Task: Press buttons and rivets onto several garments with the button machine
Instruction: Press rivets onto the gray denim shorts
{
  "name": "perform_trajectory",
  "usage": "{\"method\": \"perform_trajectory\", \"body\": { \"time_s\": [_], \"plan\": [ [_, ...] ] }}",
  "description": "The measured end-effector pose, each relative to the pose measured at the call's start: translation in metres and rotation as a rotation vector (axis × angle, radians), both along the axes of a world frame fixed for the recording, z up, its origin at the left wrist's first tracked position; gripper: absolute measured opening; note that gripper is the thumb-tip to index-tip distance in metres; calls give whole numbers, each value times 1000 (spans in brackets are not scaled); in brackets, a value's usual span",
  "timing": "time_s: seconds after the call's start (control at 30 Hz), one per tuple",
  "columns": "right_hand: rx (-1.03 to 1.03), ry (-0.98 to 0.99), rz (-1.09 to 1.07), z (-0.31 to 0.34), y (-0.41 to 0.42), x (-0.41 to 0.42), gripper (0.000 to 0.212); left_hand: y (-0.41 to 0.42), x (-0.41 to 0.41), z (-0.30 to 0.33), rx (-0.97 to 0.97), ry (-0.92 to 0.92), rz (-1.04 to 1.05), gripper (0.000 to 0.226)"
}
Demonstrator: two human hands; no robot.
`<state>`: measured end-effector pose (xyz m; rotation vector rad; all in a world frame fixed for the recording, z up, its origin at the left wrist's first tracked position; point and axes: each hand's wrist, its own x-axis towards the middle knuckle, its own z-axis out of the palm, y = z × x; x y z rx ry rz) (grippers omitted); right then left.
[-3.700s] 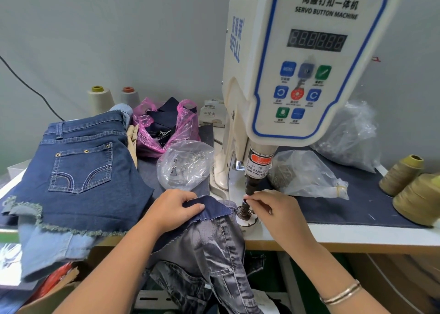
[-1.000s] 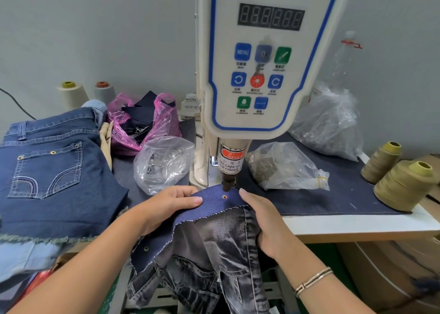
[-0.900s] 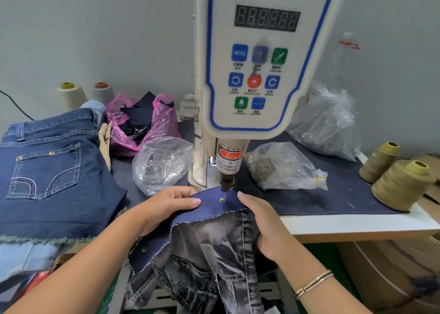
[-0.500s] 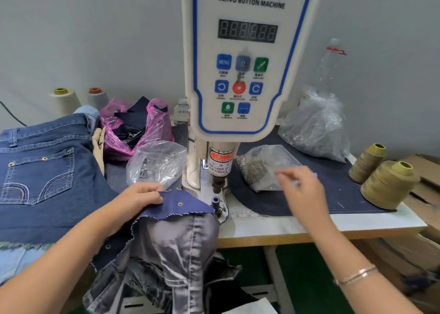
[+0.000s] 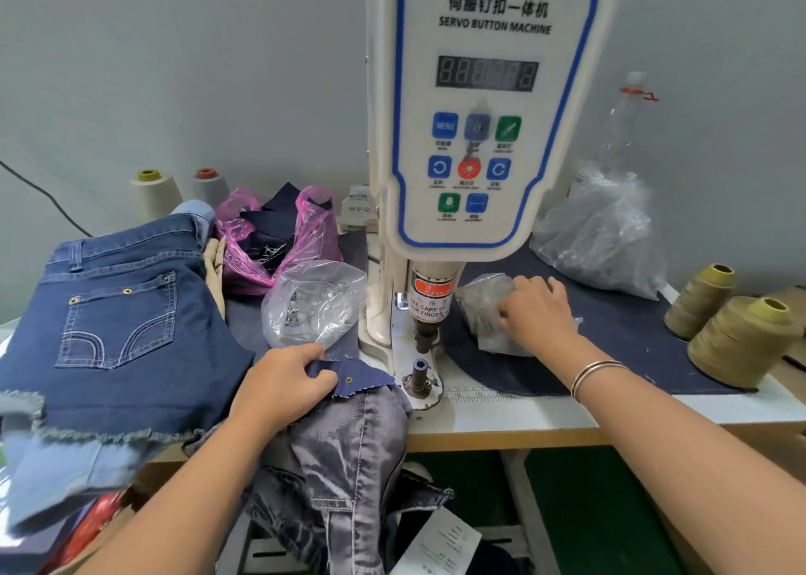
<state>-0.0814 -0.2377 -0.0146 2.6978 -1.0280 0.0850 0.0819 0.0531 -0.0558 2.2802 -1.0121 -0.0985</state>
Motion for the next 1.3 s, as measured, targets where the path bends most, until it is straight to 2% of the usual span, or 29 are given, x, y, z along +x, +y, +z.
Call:
{"method": "perform_trajectory", "body": {
  "time_s": [0.2,0.53,0.97,1.3],
  "plan": [
    [-74,84,-9,-6,8,9,24,-1,0,-1,44,-55,23,36],
    [-16,81,-28,-8,7,6,28,-2,1,-2,77,-98,33,31],
    [-56,237,17,-4,7,14,30,-2,0,-3,66,-107,51,33],
    [7,94,-3,-6,9,2,29,-3,1,-3,66,-98,45,33]
  ]
}}
